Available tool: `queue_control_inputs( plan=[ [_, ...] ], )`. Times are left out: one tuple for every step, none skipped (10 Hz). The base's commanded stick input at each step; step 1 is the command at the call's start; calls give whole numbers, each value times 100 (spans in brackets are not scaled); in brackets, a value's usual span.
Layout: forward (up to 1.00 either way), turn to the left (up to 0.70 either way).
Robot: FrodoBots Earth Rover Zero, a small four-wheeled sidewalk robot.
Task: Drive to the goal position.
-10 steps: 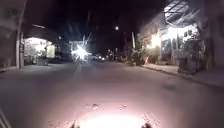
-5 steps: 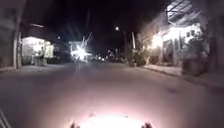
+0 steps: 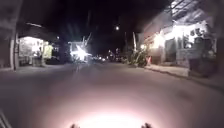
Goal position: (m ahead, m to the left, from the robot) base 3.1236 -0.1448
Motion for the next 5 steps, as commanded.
queue_control_inputs(
  plan=[
    [70, 0],
    [70, 0],
    [70, 0],
    [70, 0],
    [70, 0]
  ],
)
